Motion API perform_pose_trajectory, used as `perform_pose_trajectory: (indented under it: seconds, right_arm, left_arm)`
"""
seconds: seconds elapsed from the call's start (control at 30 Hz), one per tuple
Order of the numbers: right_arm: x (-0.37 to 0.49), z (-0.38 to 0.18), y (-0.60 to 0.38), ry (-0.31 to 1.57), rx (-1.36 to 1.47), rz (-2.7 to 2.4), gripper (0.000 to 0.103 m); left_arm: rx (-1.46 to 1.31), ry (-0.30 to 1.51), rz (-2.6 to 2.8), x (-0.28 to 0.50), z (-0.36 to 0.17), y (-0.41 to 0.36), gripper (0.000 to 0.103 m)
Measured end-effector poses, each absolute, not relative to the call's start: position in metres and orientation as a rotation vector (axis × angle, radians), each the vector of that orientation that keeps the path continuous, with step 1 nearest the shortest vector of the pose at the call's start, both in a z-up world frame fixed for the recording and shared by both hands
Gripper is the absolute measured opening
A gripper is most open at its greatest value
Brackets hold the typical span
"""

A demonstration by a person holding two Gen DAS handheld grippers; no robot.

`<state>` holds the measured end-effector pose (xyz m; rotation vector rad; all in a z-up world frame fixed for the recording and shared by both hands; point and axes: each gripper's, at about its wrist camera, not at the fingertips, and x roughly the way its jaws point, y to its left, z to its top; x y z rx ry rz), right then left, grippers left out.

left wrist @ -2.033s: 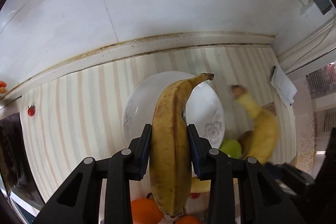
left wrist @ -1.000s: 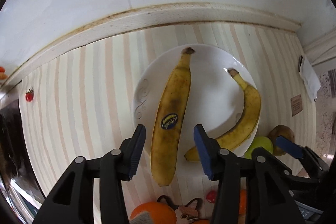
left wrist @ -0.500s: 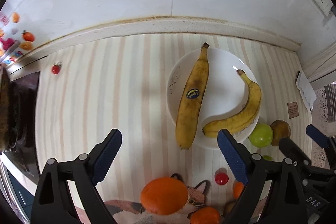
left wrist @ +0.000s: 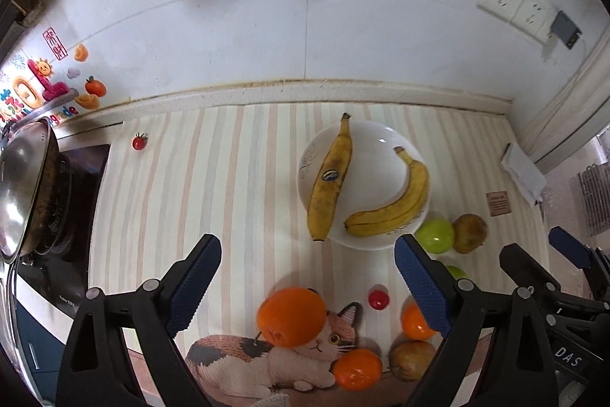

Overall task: Organize fruits
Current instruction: 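Grasp the large orange with the left tool while the right tool reaches the red apple, then lift the orange with the left tool while the right tool grasps the red apple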

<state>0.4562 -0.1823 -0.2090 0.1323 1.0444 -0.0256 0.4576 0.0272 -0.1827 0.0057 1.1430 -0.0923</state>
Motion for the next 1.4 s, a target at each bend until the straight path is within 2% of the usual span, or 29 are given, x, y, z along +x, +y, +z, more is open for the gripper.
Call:
perform_pose_trajectory:
  seconds: [0.2, 0.43, 0.6, 1.0, 1.03, 1.27, 1.4]
  right_arm:
    - [0.44, -0.225, -0.199, 1.099, 0.192, -0.009, 0.1]
    - [0.421, -0.316, -0.224, 1.365, 0.361, 0.058, 0.1]
    - [0.413, -0.355, -0.224, 1.447, 0.39, 0.084, 0.1]
    - [0.45, -0.365, -0.249, 1.401, 0.405, -0.093, 0.1]
    - [0.452, -0.364, -0.253, 1.397, 0.424, -0.105, 0.1]
    - [0.465, -0.349, -0.27, 1.365, 0.448, -0.166, 0.1]
    - [0.452, -0.361, -0.254, 1.471, 0.477, -0.075, 0.1]
  left_arm:
    - [-0.001, 1.166, -0.08, 0.441, -0.191, 0.026, 0.093]
    - [0.003, 1.323, -0.006, 0.42, -0.252, 0.039, 0.093]
    - [-0.012, 1.43, 0.053, 0.418, -0.298, 0.053, 0.093]
    - [-0.06, 1.609, -0.03, 0.447, -0.372, 0.04, 0.093]
    - [-0.05, 1.611, -0.031, 0.448, -0.375, 0.039, 0.088]
    - [-0.097, 1.553, -0.057, 0.45, -0.373, 0.049, 0.085]
    - [-0.062, 1.545, -0.017, 0.449, -0.37, 0.066, 0.085]
